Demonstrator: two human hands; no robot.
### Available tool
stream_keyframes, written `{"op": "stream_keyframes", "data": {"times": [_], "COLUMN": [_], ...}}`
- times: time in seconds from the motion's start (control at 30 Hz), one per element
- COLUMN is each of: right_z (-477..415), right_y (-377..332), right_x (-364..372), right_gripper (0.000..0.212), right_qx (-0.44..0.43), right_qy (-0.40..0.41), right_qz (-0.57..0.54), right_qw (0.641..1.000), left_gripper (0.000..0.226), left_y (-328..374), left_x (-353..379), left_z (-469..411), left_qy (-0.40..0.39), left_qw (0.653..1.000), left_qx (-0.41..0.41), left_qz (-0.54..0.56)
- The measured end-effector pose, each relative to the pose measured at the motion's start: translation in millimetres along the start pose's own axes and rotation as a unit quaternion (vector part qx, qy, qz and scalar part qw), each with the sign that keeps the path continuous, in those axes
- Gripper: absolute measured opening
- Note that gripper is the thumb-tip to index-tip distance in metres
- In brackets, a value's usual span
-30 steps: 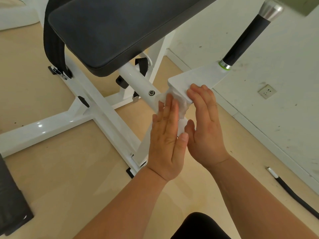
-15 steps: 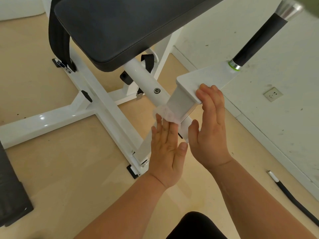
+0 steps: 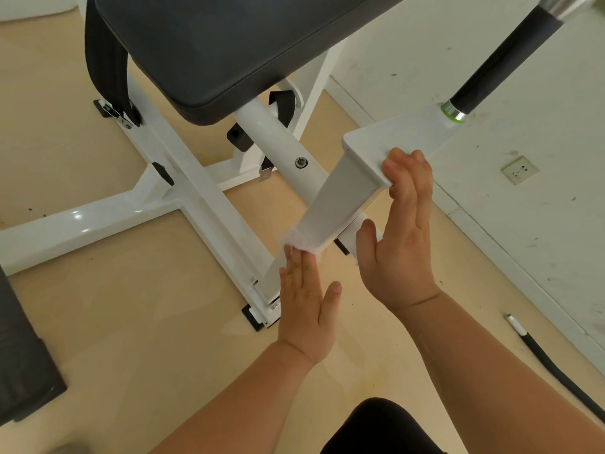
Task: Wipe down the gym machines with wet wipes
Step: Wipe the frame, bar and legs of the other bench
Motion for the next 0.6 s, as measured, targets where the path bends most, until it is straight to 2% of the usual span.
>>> {"op": "stream_keyframes", "data": {"times": [0.13,0.23,0.3,0.33,0.47,0.53,0.6], "right_z": [33,69,83,84,79,83,86], "right_y": [-17,-31,-32,-31,-22,-17,-10], "right_x": [-4,11,21,23,31,47,62], "right_gripper": [0.083,0.068,0.052,0.051,0.055,0.068,0.079], "right_qx": [0.064,0.057,-0.021,-0.061,-0.163,-0.166,-0.125], "right_qy": [0.001,-0.021,-0.075,-0.103,-0.201,-0.298,-0.37], "right_qz": [-0.013,0.016,0.075,0.101,0.168,0.162,0.161], "right_qw": [0.998,0.998,0.994,0.988,0.951,0.926,0.906], "left_gripper": [0.071,0.073,0.075,0.077,0.074,0.075,0.077], "left_y": [15,-14,-38,-46,-48,-49,-51], "left_x": [-8,-9,-9,-10,-12,-9,-8], "left_z": [-12,-9,-3,-1,-1,-1,0], "left_qy": [0.018,-0.016,-0.046,-0.043,0.035,0.051,0.049], "left_qw": [0.998,1.0,0.998,0.997,0.998,0.997,0.998], "left_qx": [0.024,0.014,-0.012,-0.016,-0.008,-0.016,-0.013], "left_qz": [0.051,0.003,-0.049,-0.062,-0.042,-0.063,-0.048]}}
Point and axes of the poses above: each hand's wrist, its own z-axis away from the middle knuckle, its own x-axis out of the palm, y = z × x, the point moved 3 cm from there along -z, towards the middle knuckle, and after that the axes turned 4 degrees about z, right-handed, at the moved point
